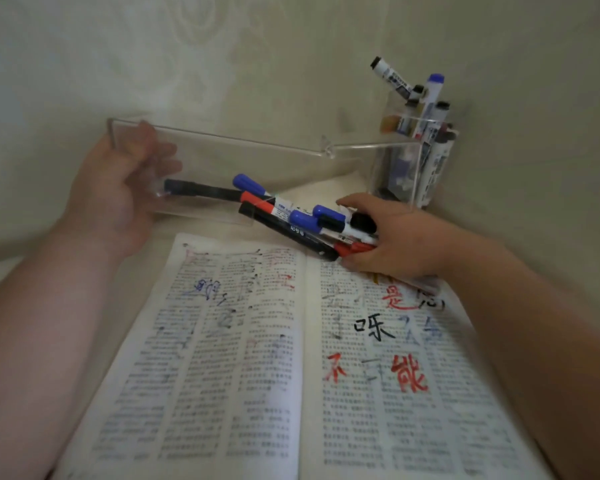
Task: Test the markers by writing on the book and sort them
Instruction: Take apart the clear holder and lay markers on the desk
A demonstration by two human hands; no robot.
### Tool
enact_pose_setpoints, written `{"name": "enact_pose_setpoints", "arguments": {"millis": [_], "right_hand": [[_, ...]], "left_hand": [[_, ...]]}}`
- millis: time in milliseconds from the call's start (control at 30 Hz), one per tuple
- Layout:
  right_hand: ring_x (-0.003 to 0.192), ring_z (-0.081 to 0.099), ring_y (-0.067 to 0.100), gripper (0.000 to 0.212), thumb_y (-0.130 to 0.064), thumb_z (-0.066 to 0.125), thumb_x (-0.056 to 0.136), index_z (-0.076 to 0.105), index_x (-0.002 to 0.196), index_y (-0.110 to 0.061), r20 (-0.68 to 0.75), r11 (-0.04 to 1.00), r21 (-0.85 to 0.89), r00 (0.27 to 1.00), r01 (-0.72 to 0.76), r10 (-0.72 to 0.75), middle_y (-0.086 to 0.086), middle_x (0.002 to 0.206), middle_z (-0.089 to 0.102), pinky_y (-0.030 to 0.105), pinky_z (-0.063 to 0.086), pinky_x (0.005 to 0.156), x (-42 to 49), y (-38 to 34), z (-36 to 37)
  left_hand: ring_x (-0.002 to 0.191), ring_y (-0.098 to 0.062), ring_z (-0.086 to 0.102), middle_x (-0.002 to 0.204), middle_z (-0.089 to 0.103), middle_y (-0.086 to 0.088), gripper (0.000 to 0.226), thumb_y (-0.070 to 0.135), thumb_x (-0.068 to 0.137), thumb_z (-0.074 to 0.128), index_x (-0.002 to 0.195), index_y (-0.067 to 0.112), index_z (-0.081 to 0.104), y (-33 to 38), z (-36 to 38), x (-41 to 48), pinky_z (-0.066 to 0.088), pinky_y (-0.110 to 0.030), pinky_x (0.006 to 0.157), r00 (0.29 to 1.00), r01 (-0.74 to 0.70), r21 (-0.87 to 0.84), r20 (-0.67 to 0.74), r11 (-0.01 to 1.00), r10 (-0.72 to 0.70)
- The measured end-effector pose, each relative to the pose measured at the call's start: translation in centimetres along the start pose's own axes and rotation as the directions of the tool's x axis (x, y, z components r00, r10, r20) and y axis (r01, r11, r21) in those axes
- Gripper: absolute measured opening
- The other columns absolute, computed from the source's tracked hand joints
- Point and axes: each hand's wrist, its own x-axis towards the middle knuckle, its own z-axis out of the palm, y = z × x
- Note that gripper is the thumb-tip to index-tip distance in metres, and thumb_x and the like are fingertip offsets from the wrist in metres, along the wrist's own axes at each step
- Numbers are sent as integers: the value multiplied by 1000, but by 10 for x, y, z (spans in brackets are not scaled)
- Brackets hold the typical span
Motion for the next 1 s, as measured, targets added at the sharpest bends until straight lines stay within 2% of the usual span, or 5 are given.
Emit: {"name": "enact_pose_setpoints", "arguments": {"millis": [167,433,667,833,1000], "right_hand": [[126,50,13,91,-67,76,74,29,150,-48,-39,999,27,999,29,-28,-9,147,50,25,38,99,2,-3,12],[96,57,17,57,-36,76,81,48,130,-40,-17,997,-70,999,-43,42,-9,113,58,32,50,84,1,1,-2],[126,52,14,76,-26,70,83,34,148,-42,-9,999,-43,1000,-20,19,-9,146,50,31,46,105,-1,-5,-1],[135,43,6,75,-43,68,86,32,152,-43,-3,992,-7,992,123,-123,-19,151,41,23,35,108,-1,-17,5],[128,47,9,85,-83,55,75,34,149,-45,-5,986,-67,988,155,-156,-19,140,47,38,43,109,7,-22,13]], "left_hand": [[88,-16,65,97,68,3,73,67,51,88,99,21,59,0,-2,-2,50,-36,83,1000,0,-2,-7,1000,0],[83,-11,69,94,67,2,70,63,45,92,91,21,59,2,-3,-5,57,-25,66,999,-15,-19,36,1000,16],[87,-12,66,92,70,5,76,64,42,92,95,21,59,7,-3,-5,50,-28,69,998,-63,-7,-11,998,63],[91,-15,66,101,68,2,63,67,47,89,88,26,63,9,3,-8,48,-33,73,997,-61,-37,-42,997,59],[92,-15,65,99,69,4,58,67,49,89,86,29,65,11,8,-10,46,-33,74,997,-58,-52,-53,997,55]]}}
